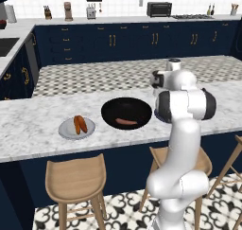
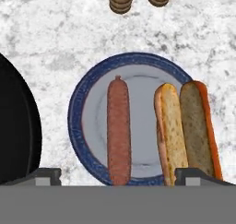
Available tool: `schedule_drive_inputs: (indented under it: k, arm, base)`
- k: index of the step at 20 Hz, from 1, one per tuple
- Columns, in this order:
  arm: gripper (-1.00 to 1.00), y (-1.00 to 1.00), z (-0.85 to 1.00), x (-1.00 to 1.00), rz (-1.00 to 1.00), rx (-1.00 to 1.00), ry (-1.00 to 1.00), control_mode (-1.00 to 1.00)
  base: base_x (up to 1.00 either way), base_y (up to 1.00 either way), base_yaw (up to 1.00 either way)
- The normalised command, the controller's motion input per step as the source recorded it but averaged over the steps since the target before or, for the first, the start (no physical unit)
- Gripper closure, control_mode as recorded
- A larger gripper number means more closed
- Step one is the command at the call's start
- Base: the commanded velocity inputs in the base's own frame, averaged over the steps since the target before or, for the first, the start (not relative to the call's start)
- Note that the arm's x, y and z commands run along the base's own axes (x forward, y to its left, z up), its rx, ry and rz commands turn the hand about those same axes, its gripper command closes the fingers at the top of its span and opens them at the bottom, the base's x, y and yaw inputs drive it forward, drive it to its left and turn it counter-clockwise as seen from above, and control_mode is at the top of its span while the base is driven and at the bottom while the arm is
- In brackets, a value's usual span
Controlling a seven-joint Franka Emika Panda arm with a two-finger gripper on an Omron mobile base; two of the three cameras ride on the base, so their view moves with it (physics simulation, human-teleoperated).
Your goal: Place one bun and one sausage from the bowl on each plate.
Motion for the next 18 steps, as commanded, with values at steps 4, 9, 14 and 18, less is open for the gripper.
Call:
schedule_drive_inputs:
  k: [4,9,14,18]
  arm:
    - [-1.00,0.84,0.94,-0.61,0.13,0.00,0.00,-1.00]
    - [-1.00,1.00,0.60,-0.77,0.26,0.00,-0.01,-1.00]
    - [-1.00,0.97,0.34,-0.71,0.38,0.00,-0.03,-1.00]
    - [-1.00,0.79,-0.05,-0.05,0.39,0.01,0.08,-1.00]
  base:
    - [0.00,0.00,0.00]
    - [0.00,0.00,0.00]
    - [0.00,0.00,0.00]
    - [0.00,0.00,0.00]
